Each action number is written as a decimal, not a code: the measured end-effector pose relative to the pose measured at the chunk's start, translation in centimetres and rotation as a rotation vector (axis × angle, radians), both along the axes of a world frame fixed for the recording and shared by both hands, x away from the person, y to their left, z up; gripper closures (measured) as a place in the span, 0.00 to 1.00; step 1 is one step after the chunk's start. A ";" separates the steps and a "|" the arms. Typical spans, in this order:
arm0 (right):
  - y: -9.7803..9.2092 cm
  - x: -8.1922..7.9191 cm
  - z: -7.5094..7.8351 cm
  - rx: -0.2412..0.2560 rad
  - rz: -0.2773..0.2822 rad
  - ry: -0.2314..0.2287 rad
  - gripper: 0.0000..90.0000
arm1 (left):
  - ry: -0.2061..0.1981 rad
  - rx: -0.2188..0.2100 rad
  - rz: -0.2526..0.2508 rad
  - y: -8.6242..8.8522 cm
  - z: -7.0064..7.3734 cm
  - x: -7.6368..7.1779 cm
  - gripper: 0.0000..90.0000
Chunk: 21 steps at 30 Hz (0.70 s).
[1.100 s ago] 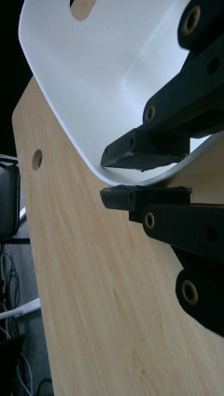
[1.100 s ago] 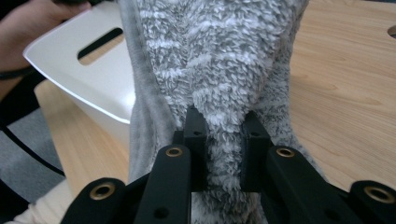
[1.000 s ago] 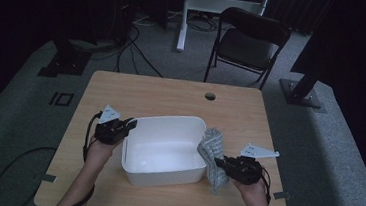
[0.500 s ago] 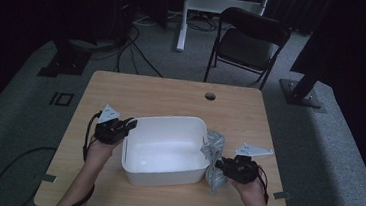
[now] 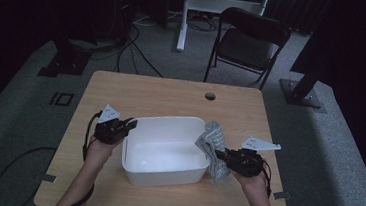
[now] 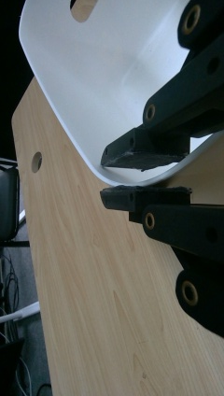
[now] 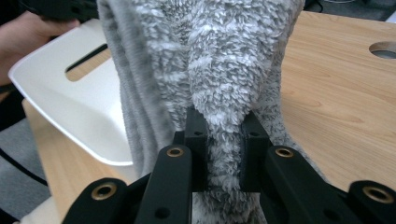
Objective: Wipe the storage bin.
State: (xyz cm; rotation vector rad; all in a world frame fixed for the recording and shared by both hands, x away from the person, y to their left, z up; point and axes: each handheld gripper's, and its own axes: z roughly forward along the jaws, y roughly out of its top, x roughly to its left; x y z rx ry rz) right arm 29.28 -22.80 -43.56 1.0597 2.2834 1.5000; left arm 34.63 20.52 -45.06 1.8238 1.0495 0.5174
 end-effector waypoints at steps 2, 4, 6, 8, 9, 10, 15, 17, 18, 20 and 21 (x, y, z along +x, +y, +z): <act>0.3 0.2 -0.1 -0.009 0.003 0.001 0.87 | -0.002 0.004 0.004 -0.1 0.0 0.0 0.87; 0.5 0.4 -0.1 -0.021 0.000 0.010 0.87 | -0.002 0.005 0.007 -0.1 0.0 0.0 0.87; 0.6 0.5 -0.2 -0.021 0.000 0.014 0.87 | -0.002 0.007 0.010 -0.2 0.0 -0.1 0.87; 0.6 0.6 -0.4 -0.016 -0.001 0.025 0.87 | -0.002 0.007 0.015 -0.2 0.0 -0.1 0.87; 0.5 0.6 -0.5 -0.016 -0.001 0.028 0.87 | -0.003 0.008 0.017 -0.2 0.0 -0.1 0.87; 0.6 0.6 -0.5 -0.021 -0.003 0.029 0.87 | -0.003 0.009 0.018 -0.3 0.0 -0.1 0.87; 0.7 0.7 -0.7 -0.016 -0.007 0.029 0.87 | -0.004 0.007 0.020 -0.3 0.0 -0.1 0.87; 0.7 0.9 -0.7 -0.012 -0.008 0.029 0.87 | -0.004 0.007 0.020 -0.3 0.0 -0.1 0.87; 0.7 0.9 -0.7 -0.010 -0.009 0.028 0.87 | -0.004 0.006 0.020 -0.3 0.0 -0.1 0.87; 0.7 1.0 -0.9 -0.005 -0.010 0.033 0.87 | -0.005 0.007 0.020 -0.3 0.0 -0.1 0.87; 0.7 1.1 -1.0 -0.007 -0.013 0.035 0.87 | -0.005 0.005 0.021 -0.3 0.0 -0.1 0.87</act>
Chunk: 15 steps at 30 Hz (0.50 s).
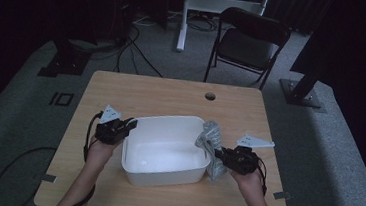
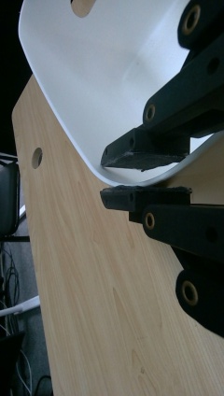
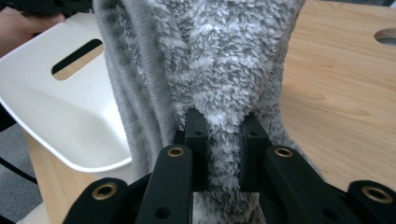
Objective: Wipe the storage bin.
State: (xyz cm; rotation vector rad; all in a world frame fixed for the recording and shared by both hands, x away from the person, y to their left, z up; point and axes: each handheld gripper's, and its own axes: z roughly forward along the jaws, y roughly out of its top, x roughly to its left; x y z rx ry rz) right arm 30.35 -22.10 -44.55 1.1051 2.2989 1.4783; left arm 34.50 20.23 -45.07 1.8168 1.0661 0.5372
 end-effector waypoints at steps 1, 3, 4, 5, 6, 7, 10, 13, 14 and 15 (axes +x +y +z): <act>0.0 0.1 -0.1 0.002 -0.001 0.004 0.87 | 0.000 -0.001 0.000 0.0 0.0 0.0 0.87; 0.0 0.2 -0.4 0.002 -0.006 0.011 0.88 | 0.000 0.000 0.000 0.0 0.0 0.0 0.87; 0.0 0.2 -0.5 0.000 -0.006 0.013 0.88 | 0.000 -0.001 -0.001 0.0 0.0 0.0 0.87; 0.0 0.3 -0.6 0.004 -0.008 0.015 0.88 | 0.000 0.000 -0.001 0.0 0.0 0.0 0.87; 0.0 0.4 -0.7 0.003 -0.006 0.018 0.88 | 0.000 -0.001 0.001 0.0 0.0 0.0 0.87; 0.0 0.4 -0.7 0.000 -0.006 0.020 0.88 | 0.001 -0.001 0.001 0.0 0.0 0.0 0.87; 0.2 0.7 -1.0 -0.013 -0.011 0.029 0.88 | 0.002 -0.004 0.003 0.0 0.0 0.1 0.87; 0.2 0.9 -1.5 -0.015 -0.011 0.046 0.88 | 0.004 -0.007 0.002 0.1 0.0 0.1 0.87; 0.1 1.0 -1.6 -0.003 -0.010 0.050 0.88 | 0.004 -0.010 0.001 0.1 0.0 0.1 0.87; 0.0 1.1 -1.5 0.002 -0.006 0.051 0.87 | 0.004 -0.009 -0.001 0.1 0.0 0.1 0.87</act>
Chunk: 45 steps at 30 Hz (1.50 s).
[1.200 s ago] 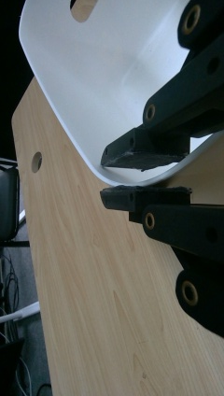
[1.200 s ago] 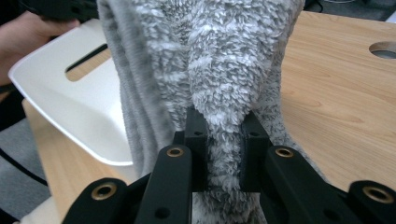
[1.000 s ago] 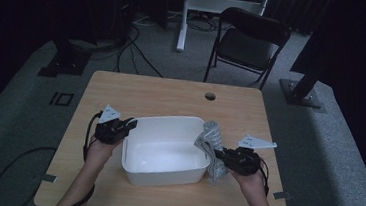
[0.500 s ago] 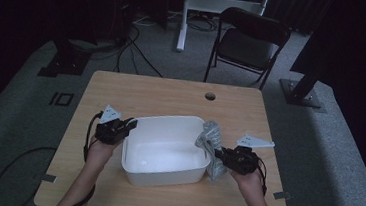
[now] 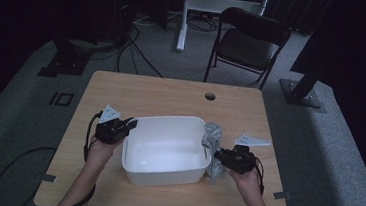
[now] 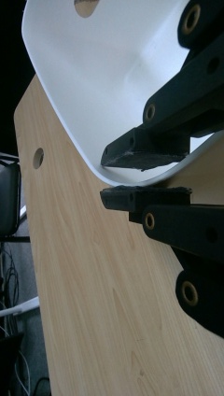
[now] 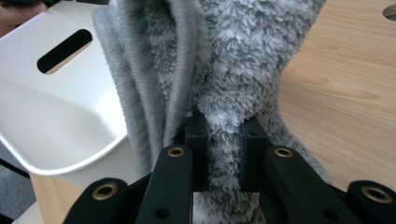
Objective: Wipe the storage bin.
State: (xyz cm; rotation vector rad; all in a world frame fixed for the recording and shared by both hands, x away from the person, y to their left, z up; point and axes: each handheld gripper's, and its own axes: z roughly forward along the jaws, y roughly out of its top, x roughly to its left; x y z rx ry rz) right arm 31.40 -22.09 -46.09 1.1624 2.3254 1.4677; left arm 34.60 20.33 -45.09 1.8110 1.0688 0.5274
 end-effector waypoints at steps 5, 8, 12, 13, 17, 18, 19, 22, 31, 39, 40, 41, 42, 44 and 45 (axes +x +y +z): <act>-0.6 0.3 1.1 0.010 0.004 -0.020 0.87 | 0.001 0.000 -0.006 0.1 0.0 0.0 0.87; -0.7 0.6 2.3 0.020 0.007 -0.055 0.87 | 0.000 0.001 -0.005 0.1 0.0 0.0 0.87; -0.2 1.0 2.8 -0.025 0.004 -0.078 0.87 | 0.000 0.005 -0.004 0.0 0.0 0.0 0.87; 0.1 1.2 2.6 -0.031 0.011 -0.070 0.87 | -0.001 0.006 0.001 -0.1 0.0 0.0 0.87; 0.5 1.7 1.7 -0.034 0.010 -0.049 0.88 | -0.002 0.011 0.013 -0.2 0.0 -0.1 0.87; 0.5 1.7 1.5 -0.022 0.007 -0.042 0.88 | -0.003 0.010 0.015 -0.3 0.0 -0.1 0.87; 0.5 1.7 1.5 -0.022 0.007 -0.042 0.88 | -0.003 0.010 0.015 -0.3 0.0 -0.1 0.87; 0.6 2.2 0.7 -0.013 0.004 -0.020 0.88 | -0.004 0.012 0.015 -0.3 0.0 -0.1 0.87; 0.6 3.1 -1.4 -0.049 -0.007 0.054 0.88 | -0.002 0.009 0.000 -0.1 0.0 -0.1 0.87; -0.8 3.2 1.9 0.065 0.004 -0.021 0.87 | -0.001 0.009 -0.007 0.0 0.0 0.0 0.87; -0.5 3.3 2.0 0.044 0.002 -0.029 0.87 | -0.001 0.011 -0.006 0.0 0.0 0.0 0.87; -0.1 3.4 2.0 0.027 0.003 -0.029 0.87 | -0.001 0.012 -0.004 -0.1 0.0 0.0 0.87; 0.3 3.6 1.9 0.012 0.009 -0.027 0.87 | 0.000 0.013 -0.003 -0.1 0.1 0.0 0.87; 0.5 3.9 1.9 0.005 0.004 -0.025 0.88 | 0.000 0.017 0.000 -0.2 0.1 -0.1 0.87; 0.6 4.0 1.9 -0.002 0.001 -0.024 0.88 | -0.001 0.018 0.001 -0.2 0.1 -0.1 0.87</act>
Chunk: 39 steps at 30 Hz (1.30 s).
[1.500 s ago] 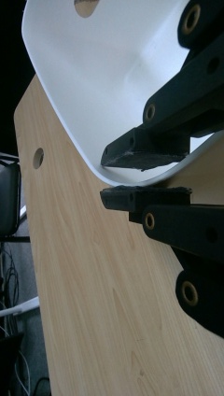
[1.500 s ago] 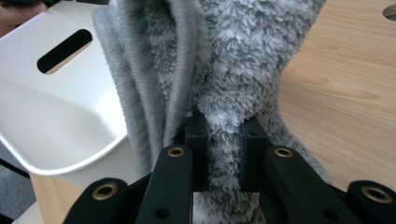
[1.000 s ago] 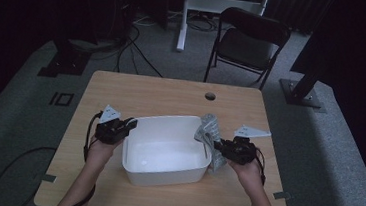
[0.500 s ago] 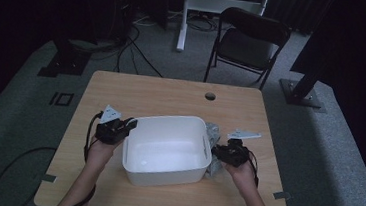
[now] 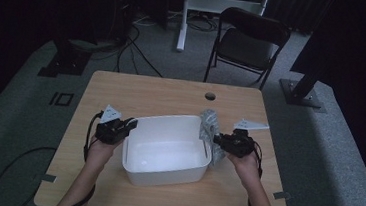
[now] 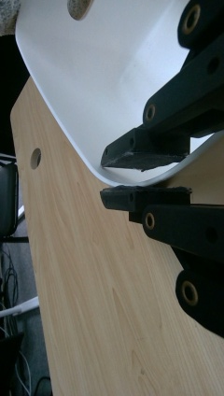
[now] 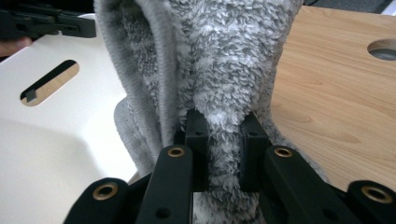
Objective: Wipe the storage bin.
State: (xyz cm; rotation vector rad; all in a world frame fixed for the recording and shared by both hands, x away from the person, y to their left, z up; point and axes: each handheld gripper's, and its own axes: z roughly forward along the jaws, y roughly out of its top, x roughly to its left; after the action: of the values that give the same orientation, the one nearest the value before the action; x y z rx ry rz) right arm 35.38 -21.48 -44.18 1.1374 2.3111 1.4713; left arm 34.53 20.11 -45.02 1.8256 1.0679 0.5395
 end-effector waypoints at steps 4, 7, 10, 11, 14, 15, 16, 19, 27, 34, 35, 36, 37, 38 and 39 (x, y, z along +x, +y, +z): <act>0.1 0.1 -0.4 -0.002 -0.006 0.010 0.88 | 0.000 -0.001 0.004 0.0 0.0 0.0 0.87; 0.2 0.1 -0.8 -0.006 -0.007 0.025 0.88 | 0.000 0.001 0.007 -0.1 0.0 0.0 0.87; 0.5 0.4 -1.6 -0.029 -0.018 0.047 0.88 | 0.000 0.001 0.009 -0.1 0.0 0.0 0.87; 0.6 0.5 -1.9 -0.032 -0.019 0.055 0.88 | 0.000 0.000 0.009 -0.1 0.0 0.0 0.87; 0.5 0.9 -2.9 -0.035 -0.017 0.095 0.88 | 0.000 -0.002 0.006 0.0 0.0 0.0 0.87; 0.5 1.0 -3.2 -0.022 -0.016 0.100 0.88 | -0.001 -0.002 0.004 0.0 0.0 0.0 0.87; 0.3 1.1 -3.2 -0.010 -0.016 0.105 0.88 | 0.000 -0.003 0.003 0.0 0.0 0.0 0.87; -0.2 1.2 -2.7 -0.007 -0.014 0.093 0.87 | 0.001 -0.010 0.000 0.1 -0.1 0.0 0.87; -0.8 1.8 -0.5 0.041 -0.018 0.036 0.87 | 0.003 0.000 -0.003 0.0 0.0 0.0 0.87; -0.2 2.9 -0.6 0.044 0.015 0.054 0.88 | 0.005 0.007 0.005 -0.2 0.0 0.0 0.87; -0.2 3.0 -0.7 0.036 0.018 0.059 0.88 | 0.005 0.007 0.006 -0.2 0.0 0.0 0.87; -0.1 3.1 -0.9 0.031 0.020 0.063 0.88 | 0.004 0.006 0.008 -0.3 0.0 0.0 0.87; -0.1 3.1 -1.1 0.032 0.021 0.068 0.88 | 0.004 0.007 0.010 -0.3 0.0 0.0 0.87; 0.0 3.2 -1.3 0.026 0.018 0.075 0.88 | 0.003 0.006 0.013 -0.3 0.0 0.0 0.87; 0.1 3.3 -1.5 0.017 0.018 0.084 0.88 | 0.003 0.006 0.013 -0.3 0.0 0.0 0.87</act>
State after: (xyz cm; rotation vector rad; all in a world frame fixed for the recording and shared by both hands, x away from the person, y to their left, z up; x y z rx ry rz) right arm 38.67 -21.39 -45.70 1.2088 2.3742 1.4791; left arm 34.55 19.81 -44.99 1.8266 1.0817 0.5481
